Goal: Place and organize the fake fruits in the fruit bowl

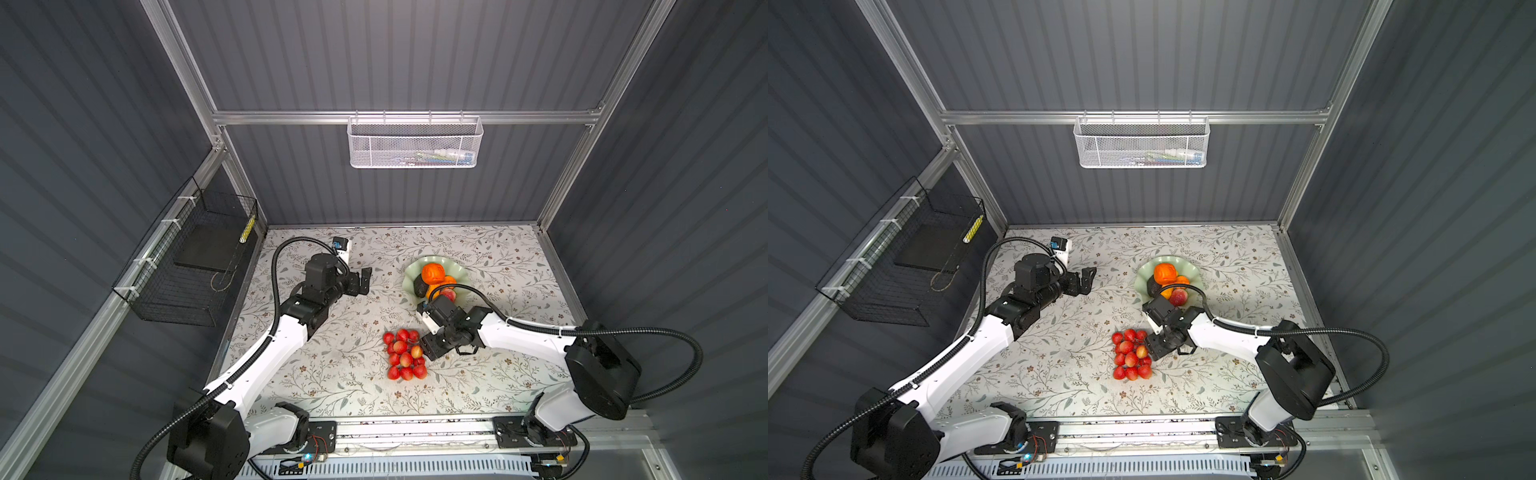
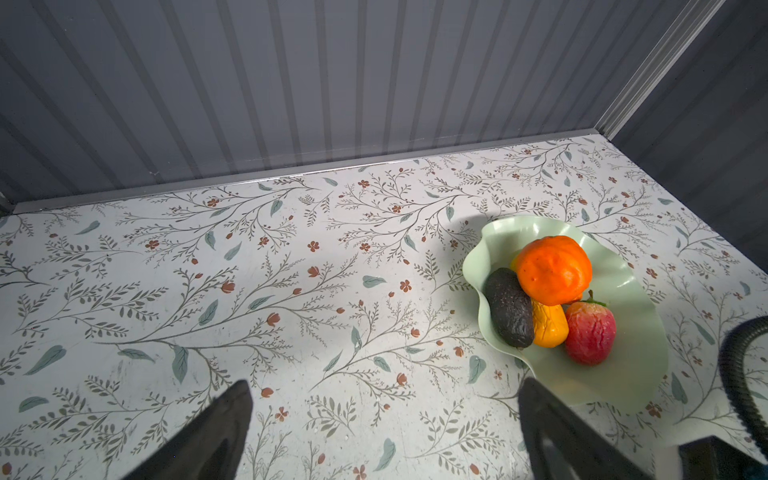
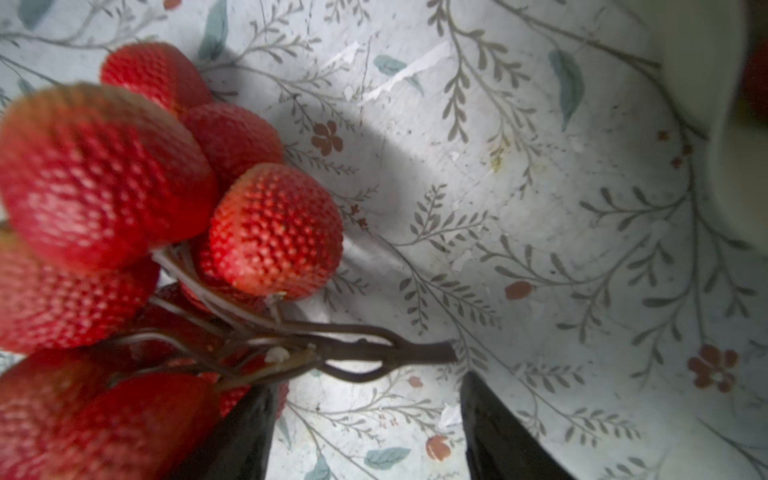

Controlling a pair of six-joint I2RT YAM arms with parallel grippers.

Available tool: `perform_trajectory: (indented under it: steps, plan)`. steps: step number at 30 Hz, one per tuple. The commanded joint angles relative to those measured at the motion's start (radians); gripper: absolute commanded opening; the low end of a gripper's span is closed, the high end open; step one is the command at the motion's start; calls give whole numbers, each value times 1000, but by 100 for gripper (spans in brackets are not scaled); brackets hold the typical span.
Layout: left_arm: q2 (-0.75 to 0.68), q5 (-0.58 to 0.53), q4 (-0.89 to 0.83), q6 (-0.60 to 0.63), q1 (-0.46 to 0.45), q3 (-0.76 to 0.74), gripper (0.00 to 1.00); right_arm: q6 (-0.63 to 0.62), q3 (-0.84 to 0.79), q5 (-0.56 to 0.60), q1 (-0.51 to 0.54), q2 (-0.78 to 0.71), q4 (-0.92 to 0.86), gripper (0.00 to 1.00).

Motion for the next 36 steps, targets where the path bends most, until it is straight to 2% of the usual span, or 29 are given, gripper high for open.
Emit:
perform_trajectory:
  steps: [1,6,9,16,21,25,30,36]
  plan:
    - [-10,5,-31,12,3,37,100,191,-47,-43,1,-57,42,69]
    - [-19,6,-45,11,3,42,100,557,-189,-106,-1,-143,188,68]
    - [-27,14,-49,1,3,44,100,730,-232,-109,-1,-171,282,66]
    - [-57,30,-40,-14,3,35,100,1016,-415,-58,2,-244,565,60]
    - [-64,33,-38,-16,3,36,100,1099,-494,32,10,-299,627,58]
    - [-63,40,-32,-25,4,33,100,1139,-512,83,11,-286,727,55]
    - [-68,40,-35,-22,3,35,100,1213,-536,141,16,-196,904,51]
    - [-74,32,-44,-17,3,40,100,1295,-529,127,16,0,1135,48]
